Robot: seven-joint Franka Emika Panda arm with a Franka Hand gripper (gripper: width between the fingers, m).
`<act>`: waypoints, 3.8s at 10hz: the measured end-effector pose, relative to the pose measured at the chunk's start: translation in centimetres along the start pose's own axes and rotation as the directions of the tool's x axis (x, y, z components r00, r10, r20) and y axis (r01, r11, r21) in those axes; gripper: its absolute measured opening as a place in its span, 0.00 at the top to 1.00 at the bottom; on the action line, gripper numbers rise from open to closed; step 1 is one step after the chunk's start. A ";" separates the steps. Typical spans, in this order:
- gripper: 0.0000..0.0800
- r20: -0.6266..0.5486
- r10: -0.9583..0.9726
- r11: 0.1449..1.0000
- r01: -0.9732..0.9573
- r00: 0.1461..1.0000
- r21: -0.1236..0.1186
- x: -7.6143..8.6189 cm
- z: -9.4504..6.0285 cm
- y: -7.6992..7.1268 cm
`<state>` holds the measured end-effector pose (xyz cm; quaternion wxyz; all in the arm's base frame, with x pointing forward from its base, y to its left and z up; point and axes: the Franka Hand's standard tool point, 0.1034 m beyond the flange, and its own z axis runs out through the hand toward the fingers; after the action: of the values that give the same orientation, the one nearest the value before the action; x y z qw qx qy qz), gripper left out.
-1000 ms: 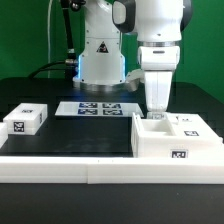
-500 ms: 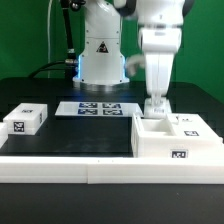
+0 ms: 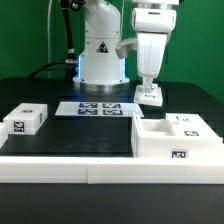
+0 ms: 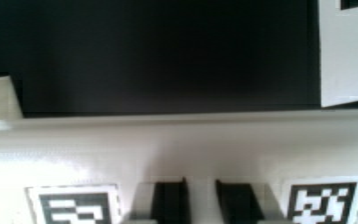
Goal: Assemble cabinet
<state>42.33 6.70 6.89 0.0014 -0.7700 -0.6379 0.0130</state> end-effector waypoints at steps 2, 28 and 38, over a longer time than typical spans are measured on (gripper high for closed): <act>0.91 -0.007 0.007 1.000 -0.007 1.000 -0.004 0.0 0.2 1.2; 0.91 -0.010 0.010 1.000 -0.010 1.000 0.015 -0.1 1.2 2.6; 0.91 -0.011 -0.007 1.000 0.007 1.000 0.015 0.0 1.3 2.7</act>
Offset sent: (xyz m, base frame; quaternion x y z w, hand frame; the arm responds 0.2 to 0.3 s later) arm 0.0183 0.0082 -0.0033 0.0050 0.0046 0.0129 0.9999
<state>44.92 6.19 5.57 0.0105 -0.7677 -0.6405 0.0137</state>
